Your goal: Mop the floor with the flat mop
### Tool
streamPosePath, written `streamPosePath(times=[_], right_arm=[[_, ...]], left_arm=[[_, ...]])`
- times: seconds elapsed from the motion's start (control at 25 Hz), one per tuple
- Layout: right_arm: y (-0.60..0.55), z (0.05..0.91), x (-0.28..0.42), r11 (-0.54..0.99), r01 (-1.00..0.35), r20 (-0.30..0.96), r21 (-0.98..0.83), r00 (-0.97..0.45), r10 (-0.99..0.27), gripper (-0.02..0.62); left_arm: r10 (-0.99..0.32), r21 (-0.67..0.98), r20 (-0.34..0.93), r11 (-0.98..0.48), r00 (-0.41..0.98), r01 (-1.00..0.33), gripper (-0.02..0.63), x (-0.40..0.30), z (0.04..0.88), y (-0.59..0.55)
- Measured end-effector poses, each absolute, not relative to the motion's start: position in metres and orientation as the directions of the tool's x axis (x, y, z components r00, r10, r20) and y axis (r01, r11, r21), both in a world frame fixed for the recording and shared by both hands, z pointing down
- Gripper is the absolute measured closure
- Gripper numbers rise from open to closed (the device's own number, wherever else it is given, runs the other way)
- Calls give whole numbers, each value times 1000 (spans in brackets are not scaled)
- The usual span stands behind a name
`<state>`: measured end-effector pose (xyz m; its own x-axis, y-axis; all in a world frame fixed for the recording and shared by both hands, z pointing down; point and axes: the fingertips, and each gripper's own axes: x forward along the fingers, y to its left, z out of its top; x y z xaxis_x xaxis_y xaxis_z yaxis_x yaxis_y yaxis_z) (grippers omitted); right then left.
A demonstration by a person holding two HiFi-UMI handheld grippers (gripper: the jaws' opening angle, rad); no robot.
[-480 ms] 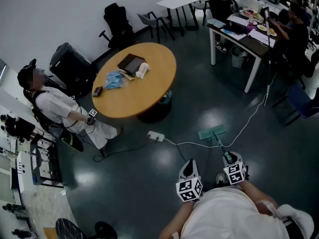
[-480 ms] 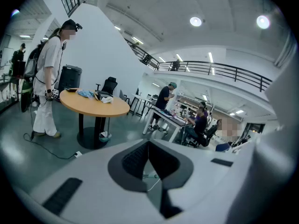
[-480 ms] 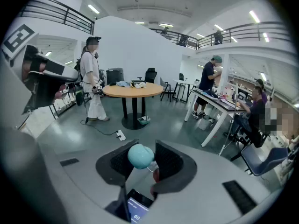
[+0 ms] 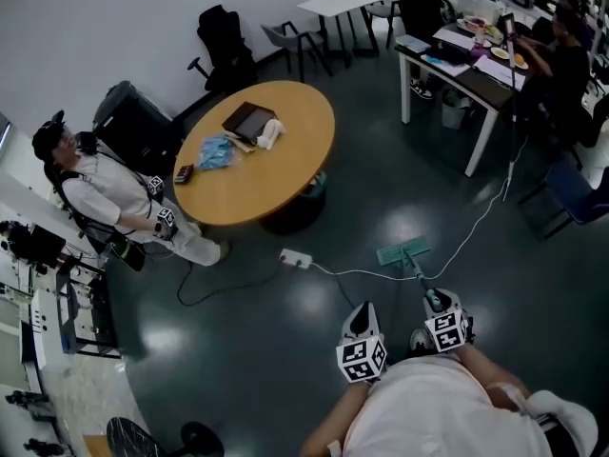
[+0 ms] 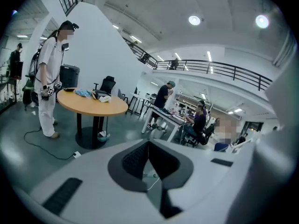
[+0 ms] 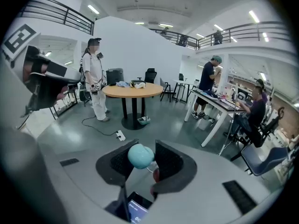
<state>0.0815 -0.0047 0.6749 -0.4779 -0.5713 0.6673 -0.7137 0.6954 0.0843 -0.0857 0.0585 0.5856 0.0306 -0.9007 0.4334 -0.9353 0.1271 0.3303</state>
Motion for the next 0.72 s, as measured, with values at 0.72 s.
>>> streamPosePath(times=[0.72], right_arm=[[9,678,88,692,-714,664,109,-465,-585,479]], left_arm=[[-889,331,456,124,43,-936,597,-75,602,44]])
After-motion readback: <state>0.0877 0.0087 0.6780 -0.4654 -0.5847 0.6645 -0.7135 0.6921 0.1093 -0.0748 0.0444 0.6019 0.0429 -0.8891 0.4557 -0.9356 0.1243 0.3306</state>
